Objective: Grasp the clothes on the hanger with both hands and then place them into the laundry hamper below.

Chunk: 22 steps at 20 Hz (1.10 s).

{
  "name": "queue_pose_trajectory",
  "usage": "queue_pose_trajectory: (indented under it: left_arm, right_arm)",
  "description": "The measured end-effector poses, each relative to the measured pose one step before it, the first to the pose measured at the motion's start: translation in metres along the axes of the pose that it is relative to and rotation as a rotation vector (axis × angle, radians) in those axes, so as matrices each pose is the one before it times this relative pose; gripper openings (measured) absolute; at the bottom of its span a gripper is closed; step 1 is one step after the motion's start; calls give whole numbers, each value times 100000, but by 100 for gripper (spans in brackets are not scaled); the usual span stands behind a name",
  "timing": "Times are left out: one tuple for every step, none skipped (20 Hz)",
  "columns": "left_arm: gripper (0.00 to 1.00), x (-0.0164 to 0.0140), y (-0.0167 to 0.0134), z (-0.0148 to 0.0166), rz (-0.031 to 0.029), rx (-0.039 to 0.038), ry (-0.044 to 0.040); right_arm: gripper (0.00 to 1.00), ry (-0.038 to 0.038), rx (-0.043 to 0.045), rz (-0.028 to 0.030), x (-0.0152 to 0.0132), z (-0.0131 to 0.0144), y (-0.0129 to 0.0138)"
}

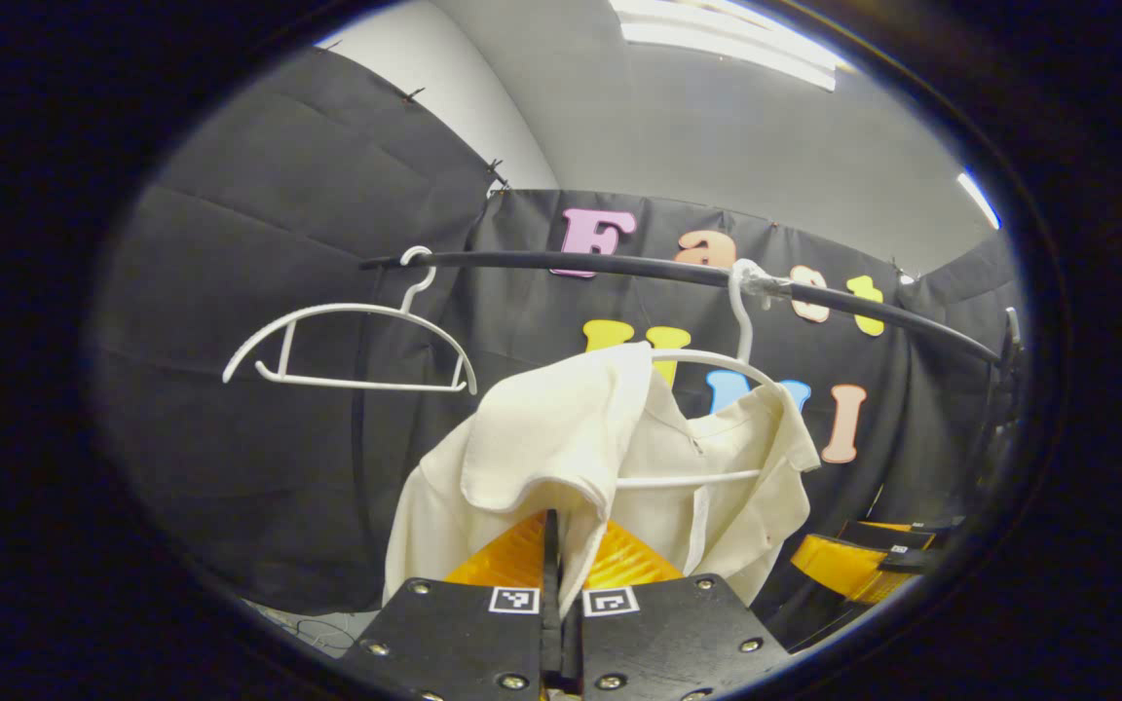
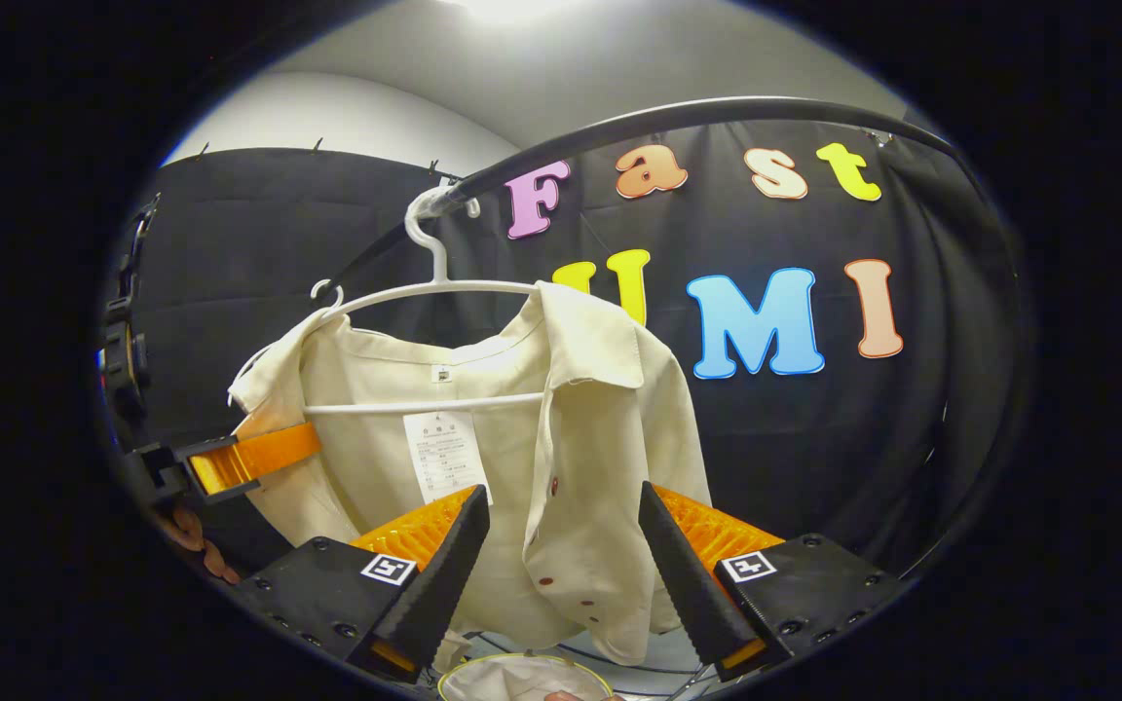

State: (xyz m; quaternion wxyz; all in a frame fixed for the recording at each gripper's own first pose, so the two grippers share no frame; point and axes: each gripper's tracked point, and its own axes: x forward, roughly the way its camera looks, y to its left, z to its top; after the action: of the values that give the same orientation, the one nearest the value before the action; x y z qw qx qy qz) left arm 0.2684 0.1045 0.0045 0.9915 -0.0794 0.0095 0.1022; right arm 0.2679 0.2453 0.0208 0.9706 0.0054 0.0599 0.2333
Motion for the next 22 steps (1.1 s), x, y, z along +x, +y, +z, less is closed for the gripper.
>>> queue_pose_trajectory:
  left_arm:
    - [1,139,-251,15,-650,-324,98]
    - [1,2,-35,-175,-539,-715,121]
    - [1,53,40,60,-318,-1002,-182]
    - [1,47,229,107,-113,-814,-276]
    - [1,160,314,43,64,-268,-85]
    - [1,-83,64,-59,-151,40,186]
    - [1,-107,-107,-233,-275,55,812]
    - [1,-40,-192,-337,-315,-52,974]
    - [1,17,-143,-168,-296,-20,358]
    - [1,50,67,6,68,252,-134]
    - [1,-8,19,73,-215,225,-24]
    - [1,-60,-7,-24,-90,644,33]
    - [1,-74,126,11,161,1107,160]
    - [1,-60,217,75,645,1519,460]
    - [1,-29,415,89,1314,1801,334]
    - [1,74,251,27,1363,1779,335]
    - [1,12,304,93,1229,1454,244]
    - [1,31,-9,7,755,1009,212]
    - [1,1,180,80,739,844,10]
    - [1,22,256,219,930,625,-155]
    - [1,54,277,144,801,275,-279]
    - [1,-39,365,180,942,50,-245]
  right_arm:
    - [98,-288,519,-935,941,321,-218]
    - [98,-510,315,-889,546,389,-147]
    - [98,-1011,206,-827,592,429,-89]
    - [98,-1144,137,-849,321,320,69]
    - [97,-755,-44,-696,571,150,65]
    - [98,-148,-369,-512,728,41,-3]
    - [98,1519,-20,138,808,-294,90]
    - [98,1754,546,458,859,-297,122]
    - [98,1295,713,409,681,-115,111]
    - [98,160,639,111,1034,-65,122]
    - [98,58,-261,-308,771,24,-33]
    - [98,63,-833,-736,418,-34,-36]
    - [98,-315,-1048,-873,319,40,-32]
    - [98,-294,-1097,-1437,469,-52,-216]
    - [98,-230,-1234,-1661,371,-56,-369]
    - [98,-450,-1261,-1353,326,-1,-356]
    - [97,-725,-1542,-2211,407,-10,-562]
    - [92,-700,-1609,-2631,230,40,-800]
    - [76,-780,-1359,-1743,240,-1,-667]
    - [65,-335,-556,71,277,-1,-334]
    - [48,-123,-80,595,378,-29,-89]
    - [39,97,325,1376,177,-24,-218]
